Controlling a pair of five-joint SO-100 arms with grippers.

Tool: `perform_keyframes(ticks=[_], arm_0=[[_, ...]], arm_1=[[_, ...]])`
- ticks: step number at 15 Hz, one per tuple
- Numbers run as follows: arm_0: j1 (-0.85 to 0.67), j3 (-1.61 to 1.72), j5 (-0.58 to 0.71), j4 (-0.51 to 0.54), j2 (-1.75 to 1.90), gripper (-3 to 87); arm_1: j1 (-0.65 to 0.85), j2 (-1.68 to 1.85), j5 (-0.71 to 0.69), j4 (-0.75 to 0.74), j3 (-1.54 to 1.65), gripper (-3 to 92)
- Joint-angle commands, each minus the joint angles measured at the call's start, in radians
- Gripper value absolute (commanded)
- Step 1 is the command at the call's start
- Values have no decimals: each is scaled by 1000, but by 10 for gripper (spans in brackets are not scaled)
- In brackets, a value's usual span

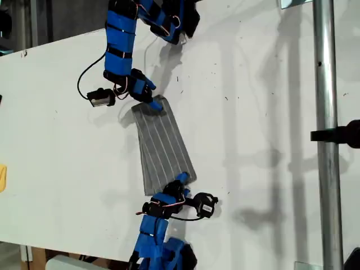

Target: Grasp corners of a towel and fold twice.

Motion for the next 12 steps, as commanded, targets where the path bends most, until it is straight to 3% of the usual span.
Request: perform_keyframes(ticks=[1, 3, 4, 6, 8, 12], arm_0=[[-48, -28, 29, -89, -35, 198], [-57, 3, 57, -161, -69, 140], [-64, 11, 77, -193, -87, 86], [-63, 12, 94, -219, -94, -18], [-60, 6, 74, -181, -74, -24], [-58, -2, 103, 32, 130, -24]], arm_1=[[15, -31, -51, -64, 0, 344], [25, -89, -84, -104, 6, 242], [31, -114, -87, -117, 6, 120], [23, -135, -87, -133, 5, 39], [15, -101, -77, -120, -2, -2], [-31, 18, -74, 20, -95, -2]])
